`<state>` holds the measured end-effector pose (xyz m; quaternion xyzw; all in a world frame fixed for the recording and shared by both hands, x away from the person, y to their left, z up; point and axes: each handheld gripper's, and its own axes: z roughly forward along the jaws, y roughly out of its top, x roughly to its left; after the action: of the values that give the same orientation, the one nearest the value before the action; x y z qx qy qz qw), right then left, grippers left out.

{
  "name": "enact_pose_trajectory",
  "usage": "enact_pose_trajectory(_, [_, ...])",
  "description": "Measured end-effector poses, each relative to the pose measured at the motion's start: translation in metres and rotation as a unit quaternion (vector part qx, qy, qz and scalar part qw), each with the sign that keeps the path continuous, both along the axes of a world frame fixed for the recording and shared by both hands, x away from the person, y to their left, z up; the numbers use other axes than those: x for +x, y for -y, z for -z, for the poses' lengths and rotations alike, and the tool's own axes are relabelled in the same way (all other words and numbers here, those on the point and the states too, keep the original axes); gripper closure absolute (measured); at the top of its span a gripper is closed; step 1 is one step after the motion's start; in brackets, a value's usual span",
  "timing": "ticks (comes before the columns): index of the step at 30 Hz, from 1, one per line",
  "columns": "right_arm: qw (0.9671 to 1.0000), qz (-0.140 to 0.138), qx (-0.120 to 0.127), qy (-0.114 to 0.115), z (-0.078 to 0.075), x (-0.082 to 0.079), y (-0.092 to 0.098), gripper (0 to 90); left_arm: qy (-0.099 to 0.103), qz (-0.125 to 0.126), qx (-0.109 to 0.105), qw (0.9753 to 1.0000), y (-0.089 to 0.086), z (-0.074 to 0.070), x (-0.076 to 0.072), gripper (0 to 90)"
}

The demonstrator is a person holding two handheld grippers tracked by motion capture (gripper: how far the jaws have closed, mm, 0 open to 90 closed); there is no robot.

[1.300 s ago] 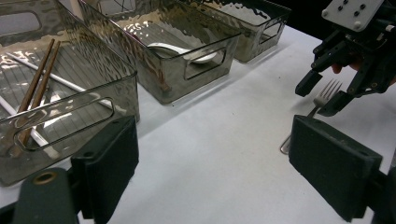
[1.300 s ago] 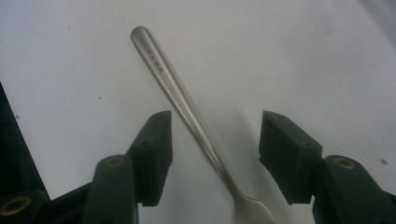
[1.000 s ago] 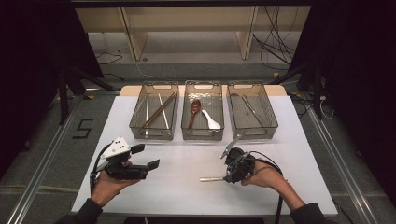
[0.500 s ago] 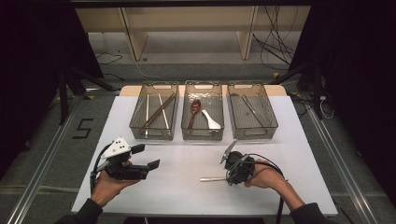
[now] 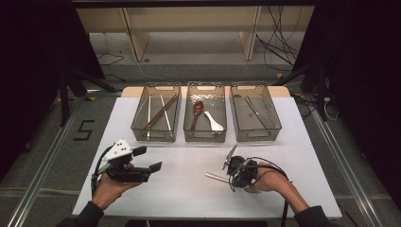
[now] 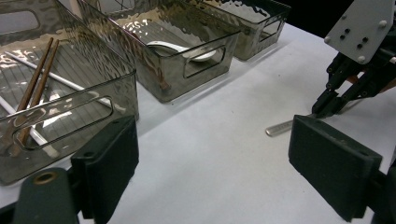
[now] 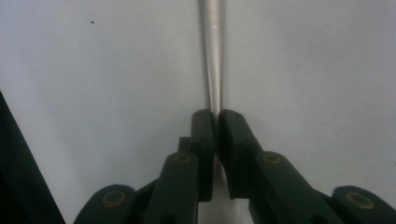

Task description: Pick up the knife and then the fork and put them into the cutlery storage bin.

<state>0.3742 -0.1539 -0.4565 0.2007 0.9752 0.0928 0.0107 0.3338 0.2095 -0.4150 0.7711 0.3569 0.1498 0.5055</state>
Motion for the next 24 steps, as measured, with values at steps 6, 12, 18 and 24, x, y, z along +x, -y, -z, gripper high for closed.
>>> enact_pose_trajectory(6, [1.0000,-0.006,-0.007,-0.001,-0.0007,0.0008,-0.0004,85.0,-0.001,0.000,0.000,1.0000,-0.0002,0.0002,0.0001,15.7])
enact_pose_trajectory(12, [1.0000,0.002,-0.001,-0.008,-0.0013,0.0014,0.0006,85.3,-0.001,0.000,0.000,1.0000,0.0003,0.0002,0.0000,15.7])
enact_pose_trajectory(18, [0.9999,0.009,0.013,-0.001,-0.0058,0.0031,0.0029,85.3,0.000,-0.001,0.000,1.0000,-0.0001,-0.0001,0.0001,15.7])
enact_pose_trajectory(24, [0.9998,0.012,0.014,0.002,-0.0079,0.0061,0.0072,85.3,0.000,0.000,0.001,1.0000,0.0000,-0.0002,-0.0001,15.7])
